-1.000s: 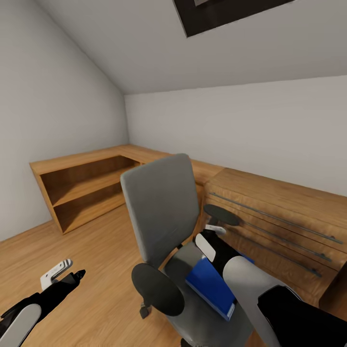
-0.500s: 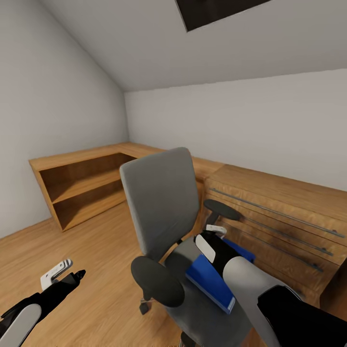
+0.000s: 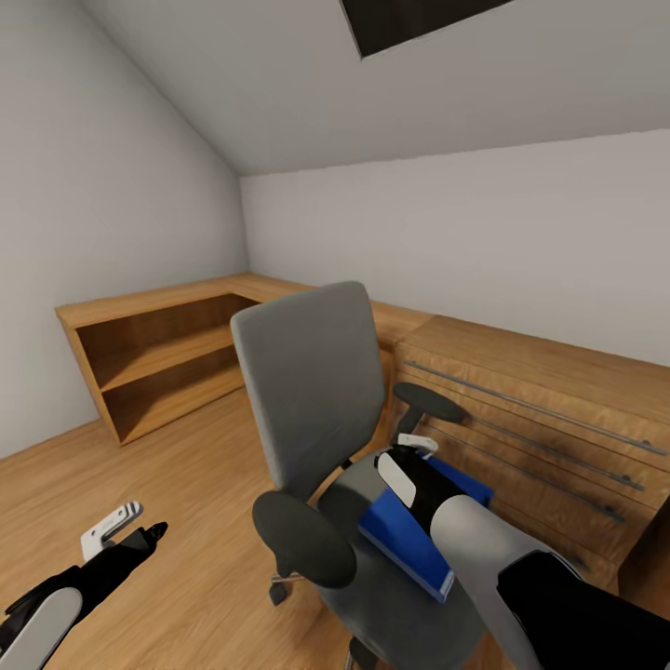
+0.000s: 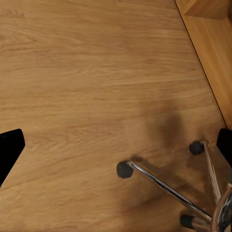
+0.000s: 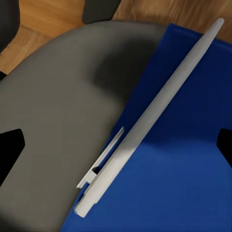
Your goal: In the bedroom, organize the workspace by keeping the computer under the desk, ensuring the monitor is on the desk, placing the keyboard on the desk next to the monitor, placing the mouse on the desk next to the keyboard, moving the folder from the swivel chair onto the desk next to the mouse, stacking the notebook on top of the folder with the pen on top of the notebook, and positioning the swivel chair next to the desk.
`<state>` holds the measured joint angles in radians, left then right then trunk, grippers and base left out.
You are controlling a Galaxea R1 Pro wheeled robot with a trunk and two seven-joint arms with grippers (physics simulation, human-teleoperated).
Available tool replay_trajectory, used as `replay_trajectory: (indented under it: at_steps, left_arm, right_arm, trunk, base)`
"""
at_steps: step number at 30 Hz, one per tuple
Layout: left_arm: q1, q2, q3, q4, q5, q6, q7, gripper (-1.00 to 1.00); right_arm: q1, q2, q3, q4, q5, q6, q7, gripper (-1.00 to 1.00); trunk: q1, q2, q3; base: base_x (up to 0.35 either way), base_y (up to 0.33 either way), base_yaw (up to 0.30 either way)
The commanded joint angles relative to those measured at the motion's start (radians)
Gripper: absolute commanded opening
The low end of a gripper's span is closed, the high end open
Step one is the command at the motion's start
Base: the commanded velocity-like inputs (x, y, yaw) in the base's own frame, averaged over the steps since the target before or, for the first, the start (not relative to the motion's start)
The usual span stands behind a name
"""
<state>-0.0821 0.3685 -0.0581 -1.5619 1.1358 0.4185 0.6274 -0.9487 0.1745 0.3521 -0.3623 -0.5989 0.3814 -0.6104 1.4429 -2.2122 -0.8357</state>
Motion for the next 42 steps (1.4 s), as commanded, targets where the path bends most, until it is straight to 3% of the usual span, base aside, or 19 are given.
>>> replay_trajectory:
  at_steps: [1, 11, 27, 31, 42]
  left_arm:
    - [-0.001, 0.001, -0.002, -0.001, 0.007, 0.0, 0.008, 1.0]
    - [-0.001, -0.015, -0.002, -0.001, 0.007, 0.0, 0.008, 1.0]
    - [-0.001, -0.016, 0.0, -0.001, 0.005, -0.004, 0.01, 1.0]
    - [-0.001, -0.016, -0.001, -0.001, 0.005, -0.004, 0.011, 1.0]
    - [-0.001, -0.016, 0.0, -0.001, 0.006, -0.004, 0.009, 1.0]
  right_arm:
    - [-0.001, -0.001, 0.007, -0.001, -0.004, 0.007, -0.006, 1.0]
    - [-0.001, -0.024, 0.007, -0.001, -0.004, 0.007, -0.006, 1.0]
    - [-0.001, -0.026, 0.008, 0.0, -0.004, 0.007, -0.006, 1.0]
    - [-0.001, -0.026, 0.009, 0.0, -0.004, 0.007, -0.006, 1.0]
    - [-0.001, -0.026, 0.01, 0.0, -0.004, 0.007, -0.006, 1.0]
  trunk:
    - [0.004, -0.008, -0.004]
    - [0.008, -0.015, -0.007]
    - [0.019, -0.036, -0.017]
    - [0.034, -0.064, -0.029]
    - [0.034, -0.064, -0.029]
  base:
    - [0.0, 0.0, 0.0]
    - [0.0, 0.0, 0.0]
    - [0.0, 0.0, 0.0]
    - [0.0, 0.0, 0.0]
    - [0.0, 0.0, 0.0]
